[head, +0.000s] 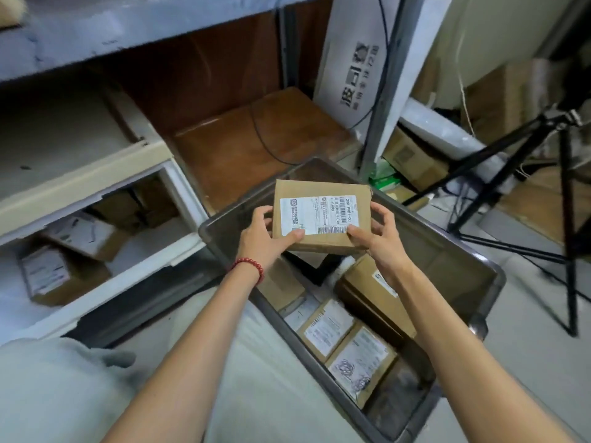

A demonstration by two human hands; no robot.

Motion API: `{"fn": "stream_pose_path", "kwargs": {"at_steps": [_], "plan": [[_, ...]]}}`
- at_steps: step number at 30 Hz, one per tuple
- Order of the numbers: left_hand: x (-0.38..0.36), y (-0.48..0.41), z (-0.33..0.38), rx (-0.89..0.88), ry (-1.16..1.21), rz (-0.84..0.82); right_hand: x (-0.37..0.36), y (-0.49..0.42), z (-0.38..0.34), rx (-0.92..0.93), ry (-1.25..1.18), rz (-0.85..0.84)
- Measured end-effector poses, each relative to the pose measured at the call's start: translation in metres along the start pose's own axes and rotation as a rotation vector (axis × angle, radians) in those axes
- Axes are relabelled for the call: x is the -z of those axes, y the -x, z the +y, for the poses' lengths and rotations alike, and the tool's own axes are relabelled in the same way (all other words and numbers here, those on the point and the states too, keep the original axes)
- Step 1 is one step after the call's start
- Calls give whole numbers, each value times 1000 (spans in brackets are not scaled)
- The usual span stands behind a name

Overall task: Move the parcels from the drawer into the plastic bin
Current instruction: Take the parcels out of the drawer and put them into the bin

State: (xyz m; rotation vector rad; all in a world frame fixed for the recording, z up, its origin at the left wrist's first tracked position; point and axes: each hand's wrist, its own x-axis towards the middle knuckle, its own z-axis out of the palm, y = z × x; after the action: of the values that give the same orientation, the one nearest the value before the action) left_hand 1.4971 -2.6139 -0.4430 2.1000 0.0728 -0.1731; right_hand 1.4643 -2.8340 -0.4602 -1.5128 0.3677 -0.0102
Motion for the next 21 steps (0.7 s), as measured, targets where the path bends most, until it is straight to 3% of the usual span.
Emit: {"fn": "stream_pose_path", "kwargs": {"at_steps": [11,15,21], "plan": [[-105,-23,-5,2,-175,-388,60,34,55,-194,220,356],[-130,-16,-20,30,-226,-509,70,45,78,-331,286,415],[-156,-12,-30,-27,-299,-631,65,46,89,-333,466,448]]}}
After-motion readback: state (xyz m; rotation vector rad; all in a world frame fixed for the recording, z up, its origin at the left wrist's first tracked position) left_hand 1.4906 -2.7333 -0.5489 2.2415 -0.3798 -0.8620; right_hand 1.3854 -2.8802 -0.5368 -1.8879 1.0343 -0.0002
